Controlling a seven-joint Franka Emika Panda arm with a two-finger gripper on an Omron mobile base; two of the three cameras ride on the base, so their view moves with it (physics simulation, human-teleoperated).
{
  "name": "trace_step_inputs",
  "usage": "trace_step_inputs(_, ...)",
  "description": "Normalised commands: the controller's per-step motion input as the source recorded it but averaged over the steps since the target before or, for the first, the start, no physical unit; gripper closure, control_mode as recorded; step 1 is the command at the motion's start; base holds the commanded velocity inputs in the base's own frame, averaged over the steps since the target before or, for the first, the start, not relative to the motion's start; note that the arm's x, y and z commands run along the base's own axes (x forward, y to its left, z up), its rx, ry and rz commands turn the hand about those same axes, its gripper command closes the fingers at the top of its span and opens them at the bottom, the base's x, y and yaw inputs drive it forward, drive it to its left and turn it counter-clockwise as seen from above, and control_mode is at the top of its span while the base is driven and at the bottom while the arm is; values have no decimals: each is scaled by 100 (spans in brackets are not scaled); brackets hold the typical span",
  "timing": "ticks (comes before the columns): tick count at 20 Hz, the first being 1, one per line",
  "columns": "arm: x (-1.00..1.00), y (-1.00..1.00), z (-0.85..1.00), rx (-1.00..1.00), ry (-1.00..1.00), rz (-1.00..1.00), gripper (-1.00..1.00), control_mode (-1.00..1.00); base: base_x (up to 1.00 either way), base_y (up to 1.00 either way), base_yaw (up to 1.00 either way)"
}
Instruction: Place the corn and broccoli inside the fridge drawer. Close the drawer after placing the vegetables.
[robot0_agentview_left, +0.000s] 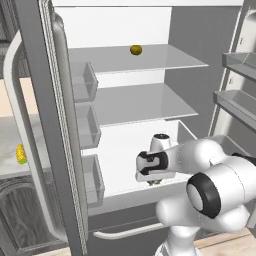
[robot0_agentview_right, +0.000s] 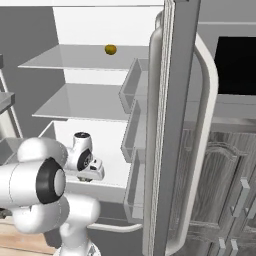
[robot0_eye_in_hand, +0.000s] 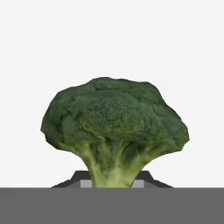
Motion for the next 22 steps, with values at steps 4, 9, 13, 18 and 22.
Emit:
trace_step_inputs(4,-12,0,-26,0,0,1,-100,-100,0,0,0)
trace_step_inputs(9,0,0,30,2,-6,0,-100,-100,0,0,0)
trace_step_inputs(13,-34,0,83,7,-29,0,-100,-100,0,0,0)
trace_step_inputs(18,-84,0,60,4,-19,-1,-100,-100,0,0,0)
trace_step_inputs(22,-86,-2,23,0,0,-5,-100,-100,0,0,0)
